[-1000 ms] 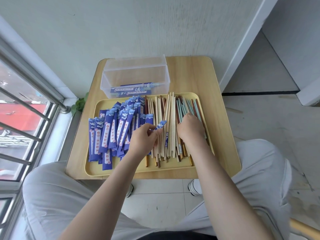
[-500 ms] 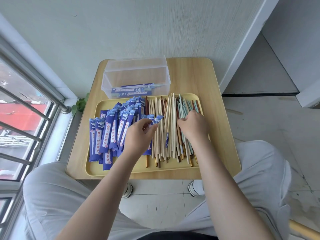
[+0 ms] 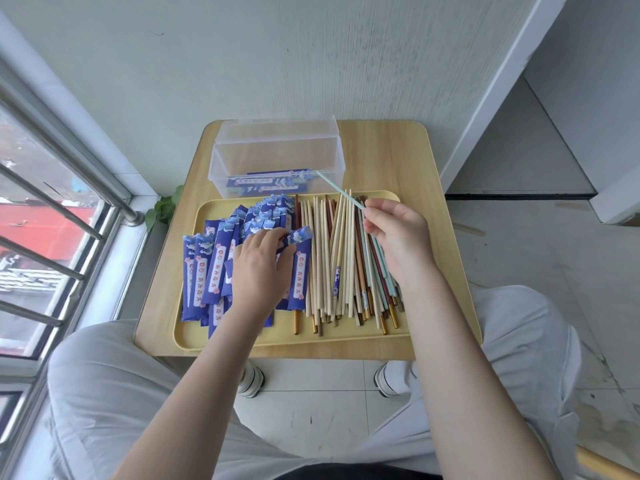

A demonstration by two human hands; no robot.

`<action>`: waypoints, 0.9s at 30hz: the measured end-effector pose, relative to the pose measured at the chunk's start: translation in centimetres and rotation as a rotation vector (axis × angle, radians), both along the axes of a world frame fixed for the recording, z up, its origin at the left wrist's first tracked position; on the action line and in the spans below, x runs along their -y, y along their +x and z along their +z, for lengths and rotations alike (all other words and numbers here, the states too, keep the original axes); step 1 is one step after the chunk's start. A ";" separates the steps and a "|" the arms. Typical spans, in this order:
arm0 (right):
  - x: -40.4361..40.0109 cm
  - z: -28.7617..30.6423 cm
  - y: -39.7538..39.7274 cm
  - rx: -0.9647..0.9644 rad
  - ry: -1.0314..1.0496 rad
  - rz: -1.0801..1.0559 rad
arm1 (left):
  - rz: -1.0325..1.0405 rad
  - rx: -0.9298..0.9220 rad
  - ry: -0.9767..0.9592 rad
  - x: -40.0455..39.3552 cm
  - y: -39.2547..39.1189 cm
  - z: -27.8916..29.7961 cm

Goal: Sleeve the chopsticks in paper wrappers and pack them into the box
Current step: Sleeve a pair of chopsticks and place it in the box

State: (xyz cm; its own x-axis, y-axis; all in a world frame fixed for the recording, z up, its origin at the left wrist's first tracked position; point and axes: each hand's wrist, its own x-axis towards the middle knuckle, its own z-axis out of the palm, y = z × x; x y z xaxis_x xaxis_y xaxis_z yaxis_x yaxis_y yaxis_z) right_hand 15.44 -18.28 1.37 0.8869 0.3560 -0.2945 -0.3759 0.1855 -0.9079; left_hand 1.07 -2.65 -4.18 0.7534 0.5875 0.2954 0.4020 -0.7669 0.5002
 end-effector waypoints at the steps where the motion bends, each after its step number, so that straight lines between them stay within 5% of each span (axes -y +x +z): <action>1: 0.1 -0.2 0.0 0.012 -0.022 0.018 | 0.013 -0.009 0.006 0.0 0.0 0.0; 15: 1.1 -0.5 0.3 0.166 -0.336 0.351 | 0.137 -0.099 0.065 -2.2 -0.5 -0.2; 27: -0.6 -1.6 -1.0 0.165 -0.419 0.403 | -0.376 -0.107 0.117 2.1 0.6 1.1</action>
